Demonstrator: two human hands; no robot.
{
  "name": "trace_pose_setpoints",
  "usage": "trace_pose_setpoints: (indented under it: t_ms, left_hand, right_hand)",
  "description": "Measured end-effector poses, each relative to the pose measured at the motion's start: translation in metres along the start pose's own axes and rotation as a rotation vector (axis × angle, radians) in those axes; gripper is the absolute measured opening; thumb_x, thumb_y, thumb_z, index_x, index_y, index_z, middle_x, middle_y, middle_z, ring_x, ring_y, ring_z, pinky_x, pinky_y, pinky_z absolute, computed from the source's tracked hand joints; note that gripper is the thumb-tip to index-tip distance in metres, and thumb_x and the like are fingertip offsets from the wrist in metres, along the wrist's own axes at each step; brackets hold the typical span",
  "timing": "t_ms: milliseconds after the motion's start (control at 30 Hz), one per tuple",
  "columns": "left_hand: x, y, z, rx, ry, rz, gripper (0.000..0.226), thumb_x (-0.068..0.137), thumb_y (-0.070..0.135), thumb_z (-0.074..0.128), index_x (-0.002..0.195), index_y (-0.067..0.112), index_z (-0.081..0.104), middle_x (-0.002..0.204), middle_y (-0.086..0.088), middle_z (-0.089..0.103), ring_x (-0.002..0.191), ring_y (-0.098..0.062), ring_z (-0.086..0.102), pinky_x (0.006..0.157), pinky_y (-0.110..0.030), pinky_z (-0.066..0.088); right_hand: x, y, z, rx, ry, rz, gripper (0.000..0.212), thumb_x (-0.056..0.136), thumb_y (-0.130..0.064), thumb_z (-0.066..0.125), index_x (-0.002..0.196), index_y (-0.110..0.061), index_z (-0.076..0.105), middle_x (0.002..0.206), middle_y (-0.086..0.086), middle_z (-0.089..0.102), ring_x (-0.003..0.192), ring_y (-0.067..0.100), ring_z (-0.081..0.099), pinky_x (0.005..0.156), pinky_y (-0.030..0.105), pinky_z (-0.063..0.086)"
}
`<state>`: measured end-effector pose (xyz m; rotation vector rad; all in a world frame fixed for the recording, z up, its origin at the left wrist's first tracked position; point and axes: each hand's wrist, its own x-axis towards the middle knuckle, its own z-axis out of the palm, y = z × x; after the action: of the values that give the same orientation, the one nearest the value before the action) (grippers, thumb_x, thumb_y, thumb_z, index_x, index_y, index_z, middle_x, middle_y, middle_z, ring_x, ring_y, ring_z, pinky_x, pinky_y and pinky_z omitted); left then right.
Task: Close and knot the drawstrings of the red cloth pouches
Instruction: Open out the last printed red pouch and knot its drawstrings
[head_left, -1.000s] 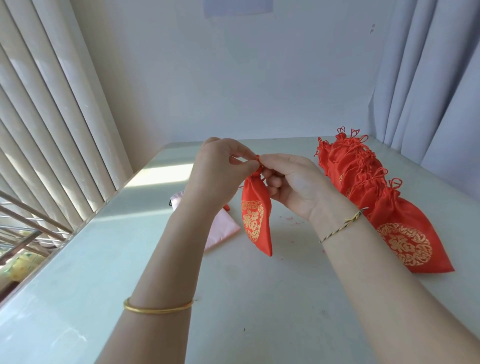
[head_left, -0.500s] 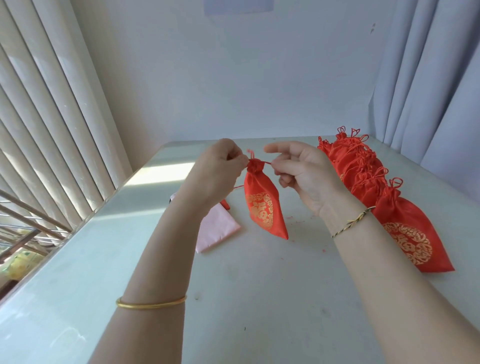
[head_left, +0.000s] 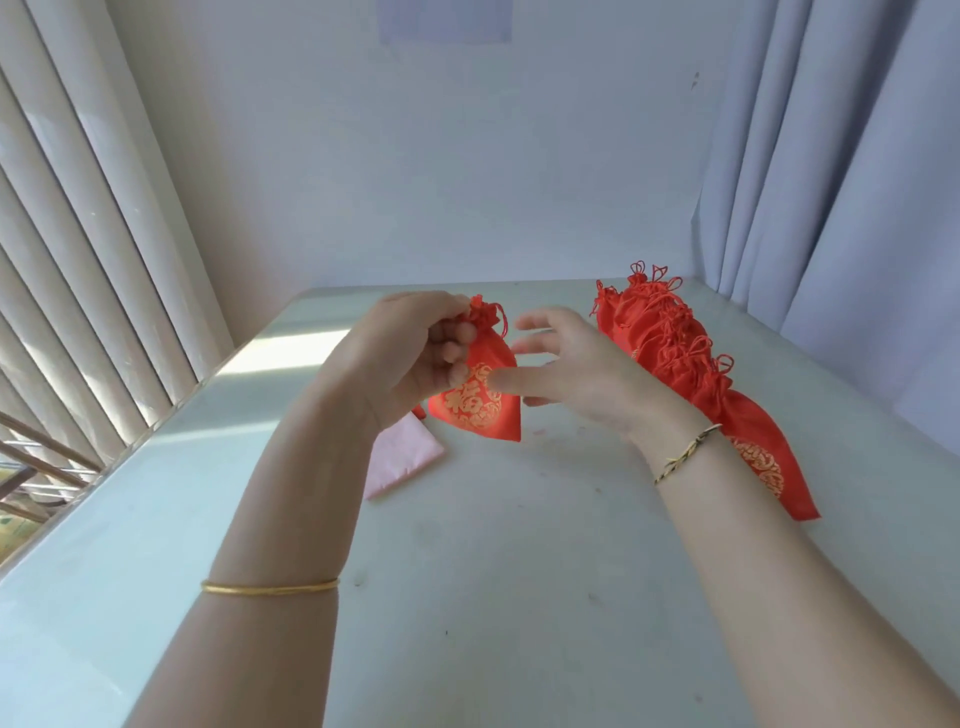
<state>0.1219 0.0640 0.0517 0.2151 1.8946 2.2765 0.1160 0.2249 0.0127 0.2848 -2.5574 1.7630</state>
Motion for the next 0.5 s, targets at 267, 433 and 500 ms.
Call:
trace_pose_setpoints:
  t_ms: [267,433,500]
  left_hand:
    - [-0.012,-0.016,0.058,0.207,-0.058,0.048,0.021,0.093,0.025,0.054,0.076,0.012,0.055,0.064,-0.001,0.048,0.05,-0.01,0.042,0.049,-0.021,0.044]
    - [-0.011,-0.067,0.095,0.724,-0.156,-0.016,0.041,0.081,0.038,0.068,0.104,0.008,0.052,0.081,-0.001,0.054,0.064,-0.011,0.052,0.054,-0.021,0.046]
    - [-0.013,-0.088,0.114,0.792,-0.262,-0.071,0.037,0.081,0.032,0.07,0.102,0.006,0.054,0.079,0.0,0.055,0.062,-0.008,0.052,0.048,-0.018,0.046]
  right_hand:
    - [-0.061,0.02,-0.061,-0.169,0.279,-0.035,0.029,0.081,-0.012,0.067,0.057,-0.008,0.051,0.046,-0.006,0.038,0.039,0.001,0.033,0.043,0.017,0.025]
    - [-0.093,0.055,-0.109,-0.153,0.303,0.1,0.028,0.081,-0.011,0.067,0.063,0.004,0.051,0.048,-0.004,0.032,0.035,0.003,0.026,0.04,0.017,0.02]
    - [-0.097,0.069,-0.115,-0.195,0.363,0.123,0.03,0.081,-0.01,0.068,0.057,-0.009,0.05,0.042,-0.011,0.037,0.034,0.002,0.033,0.041,0.018,0.027]
